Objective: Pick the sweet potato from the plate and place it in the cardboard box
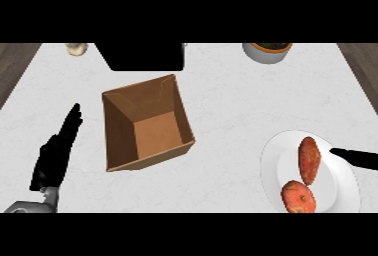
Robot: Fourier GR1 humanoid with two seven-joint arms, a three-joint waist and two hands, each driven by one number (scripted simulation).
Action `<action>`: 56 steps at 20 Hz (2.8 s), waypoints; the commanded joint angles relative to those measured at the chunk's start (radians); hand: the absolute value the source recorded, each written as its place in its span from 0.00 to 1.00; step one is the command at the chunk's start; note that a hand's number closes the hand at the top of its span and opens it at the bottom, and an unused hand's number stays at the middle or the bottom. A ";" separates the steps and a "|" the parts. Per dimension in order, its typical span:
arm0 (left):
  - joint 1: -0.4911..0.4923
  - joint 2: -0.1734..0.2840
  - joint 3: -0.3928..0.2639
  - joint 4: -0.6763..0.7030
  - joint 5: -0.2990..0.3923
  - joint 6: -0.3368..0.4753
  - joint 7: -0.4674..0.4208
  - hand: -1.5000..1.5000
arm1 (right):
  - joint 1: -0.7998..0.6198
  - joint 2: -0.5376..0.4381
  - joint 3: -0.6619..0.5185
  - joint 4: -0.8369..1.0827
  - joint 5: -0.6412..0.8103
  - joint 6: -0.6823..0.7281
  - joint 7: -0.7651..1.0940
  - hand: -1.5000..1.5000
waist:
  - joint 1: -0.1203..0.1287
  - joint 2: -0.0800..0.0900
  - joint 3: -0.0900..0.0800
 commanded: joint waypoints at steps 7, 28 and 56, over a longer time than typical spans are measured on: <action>0.030 -0.018 -0.014 -0.025 -0.008 -0.006 -0.004 0.50 | 0.044 -0.245 0.220 -0.160 0.108 0.405 0.426 0.00 | 0.003 0.001 -0.001; 0.098 -0.084 0.085 -0.112 -0.097 -0.086 0.007 0.50 | 0.012 0.014 0.231 -0.256 0.316 0.570 0.770 0.00 | 0.004 0.003 0.002; 0.063 -0.203 0.189 -0.019 -0.208 -0.182 -0.049 0.50 | -0.038 0.227 0.121 -0.057 0.562 0.531 0.605 0.00 | 0.004 0.004 0.002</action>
